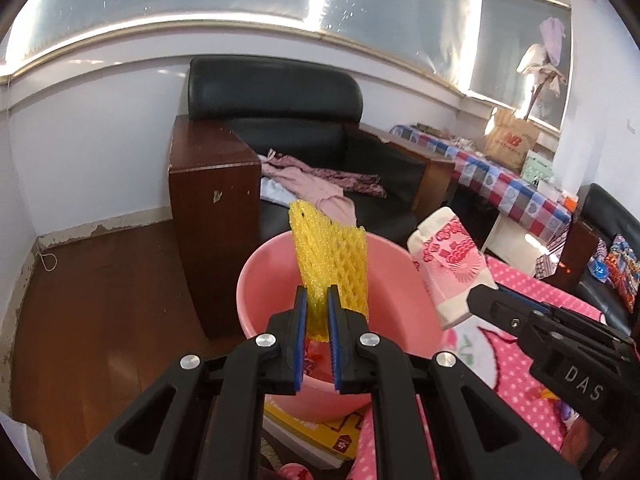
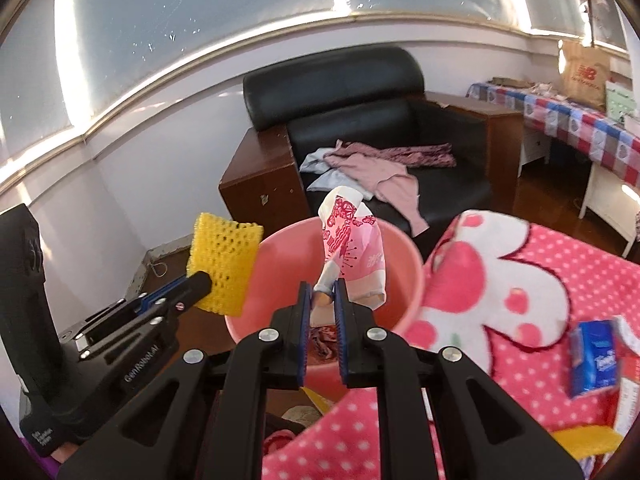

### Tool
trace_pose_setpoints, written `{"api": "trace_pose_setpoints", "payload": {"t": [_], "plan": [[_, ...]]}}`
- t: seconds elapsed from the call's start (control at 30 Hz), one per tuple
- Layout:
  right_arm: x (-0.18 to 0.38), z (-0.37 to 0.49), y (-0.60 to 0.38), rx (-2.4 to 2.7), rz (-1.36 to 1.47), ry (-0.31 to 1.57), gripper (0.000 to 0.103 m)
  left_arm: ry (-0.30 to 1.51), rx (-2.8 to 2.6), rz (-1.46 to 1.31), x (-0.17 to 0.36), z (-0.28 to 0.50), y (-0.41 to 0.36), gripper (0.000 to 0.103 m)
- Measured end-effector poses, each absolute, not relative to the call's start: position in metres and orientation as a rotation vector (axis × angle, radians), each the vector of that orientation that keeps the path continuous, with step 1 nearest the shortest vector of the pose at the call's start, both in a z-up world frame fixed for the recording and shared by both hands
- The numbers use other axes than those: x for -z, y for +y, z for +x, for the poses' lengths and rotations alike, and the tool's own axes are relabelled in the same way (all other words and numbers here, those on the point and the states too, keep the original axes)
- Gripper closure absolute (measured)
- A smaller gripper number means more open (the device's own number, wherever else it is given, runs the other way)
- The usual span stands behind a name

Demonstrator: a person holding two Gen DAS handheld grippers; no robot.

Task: Collect trash
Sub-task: 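Lift the yellow net toward the bucket while the right gripper grasps the pink paper cup, then open both grippers over the pink bucket to drop the net and cup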

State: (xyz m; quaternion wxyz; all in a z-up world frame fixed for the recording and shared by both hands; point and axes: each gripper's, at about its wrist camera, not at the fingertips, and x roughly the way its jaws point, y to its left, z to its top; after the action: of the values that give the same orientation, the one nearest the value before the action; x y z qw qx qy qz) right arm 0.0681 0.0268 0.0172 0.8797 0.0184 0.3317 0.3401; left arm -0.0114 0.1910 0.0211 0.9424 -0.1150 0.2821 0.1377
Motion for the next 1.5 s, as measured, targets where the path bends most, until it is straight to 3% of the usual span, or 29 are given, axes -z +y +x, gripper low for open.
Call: {"api": "trace_pose_setpoints", "payload": {"t": [0.93,1.03,1.2,1.5], "plan": [[0.038,0.109,0.061,-0.685,0.041,0.852,0.091,0.769,-0.291,-0.220,0.036,0.047,0.195,0.092],[0.037,0.110,0.061,-0.685,0.048,0.850,0.090,0.759,-0.281,-0.220,0.035,0.044,0.194,0.088],[0.039,0.113,0.061,-0.680,0.043,0.865,0.090,0.738,-0.284,-0.239,0.031,0.039,0.195,0.069],[0.028,0.102,0.058,-0.685,0.032,0.828,0.090,0.709,-0.281,-0.257,0.019,0.026,0.195,0.069]]}}
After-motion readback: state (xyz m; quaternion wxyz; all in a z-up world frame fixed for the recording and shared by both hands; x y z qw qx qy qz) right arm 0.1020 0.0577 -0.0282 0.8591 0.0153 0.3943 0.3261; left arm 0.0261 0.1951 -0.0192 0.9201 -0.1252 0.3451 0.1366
